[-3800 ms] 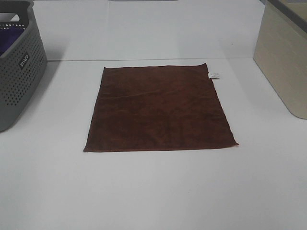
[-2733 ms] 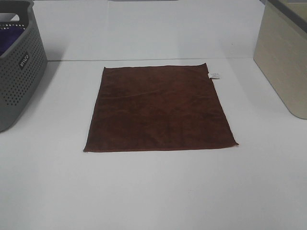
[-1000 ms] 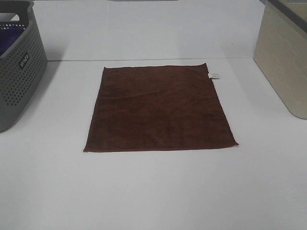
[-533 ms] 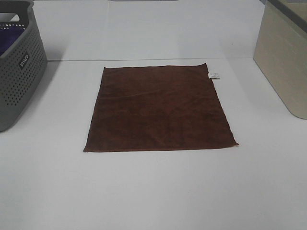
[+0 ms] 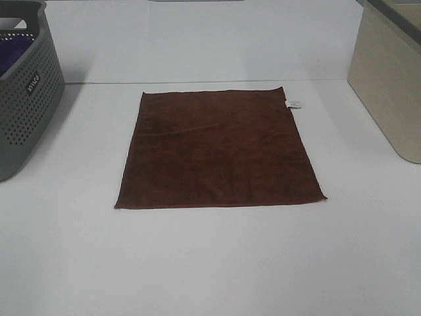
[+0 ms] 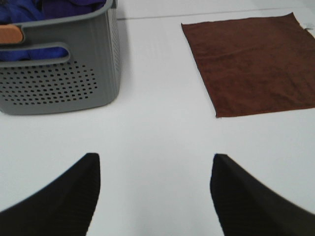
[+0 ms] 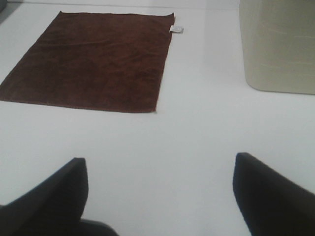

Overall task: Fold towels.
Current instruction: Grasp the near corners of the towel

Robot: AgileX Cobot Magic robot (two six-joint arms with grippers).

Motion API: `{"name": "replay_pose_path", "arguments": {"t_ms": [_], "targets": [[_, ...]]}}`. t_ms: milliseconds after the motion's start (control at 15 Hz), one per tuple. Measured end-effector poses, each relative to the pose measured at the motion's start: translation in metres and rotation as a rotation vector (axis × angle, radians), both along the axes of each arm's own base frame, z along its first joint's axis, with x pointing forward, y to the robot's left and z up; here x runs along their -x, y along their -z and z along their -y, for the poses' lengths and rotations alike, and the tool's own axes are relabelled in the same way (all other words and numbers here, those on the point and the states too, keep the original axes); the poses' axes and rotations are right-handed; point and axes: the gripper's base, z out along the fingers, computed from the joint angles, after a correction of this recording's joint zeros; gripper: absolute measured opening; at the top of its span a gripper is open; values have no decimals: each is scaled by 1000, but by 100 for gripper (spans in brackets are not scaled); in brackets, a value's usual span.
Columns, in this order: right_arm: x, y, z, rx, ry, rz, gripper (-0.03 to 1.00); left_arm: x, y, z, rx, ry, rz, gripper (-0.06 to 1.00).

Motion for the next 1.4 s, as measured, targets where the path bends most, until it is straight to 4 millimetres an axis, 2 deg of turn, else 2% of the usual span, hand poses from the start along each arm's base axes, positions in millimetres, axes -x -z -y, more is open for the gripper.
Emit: {"name": "replay_pose_path", "arguments": {"t_ms": [67, 133, 267, 467, 667, 867, 1000, 1067, 1267, 1400], "targets": [[-2, -4, 0, -5, 5, 25, 77, -1, -6, 0, 11, -1, 54, 62], [-15, -11, 0, -18, 17, 39, 77, -5, -16, 2, 69, 2, 175, 62], [-30, -14, 0, -25, 26, 3, 77, -13, -17, 4, 119, 2, 207, 62], [-66, -19, 0, -44, 47, -36, 77, -42, -19, 8, 224, 7, 155, 62], [-103, -10, -3, -77, 56, -166, 77, -78, -14, 12, 300, -11, 14, 62], [-142, 8, -3, -78, 78, -292, 76, -116, 2, 18, 434, -41, -189, 62], [-160, 18, -4, -98, 94, -329, 76, -135, 11, 21, 498, -70, -264, 62], [-184, 27, -6, -133, 111, -400, 75, -160, 28, 23, 557, -111, -373, 62], [-220, 26, -10, -166, 111, -503, 73, -192, 64, 28, 591, -145, -558, 62], [-241, 38, -12, -169, 104, -629, 73, -214, 83, 30, 583, -140, -650, 62]]}}
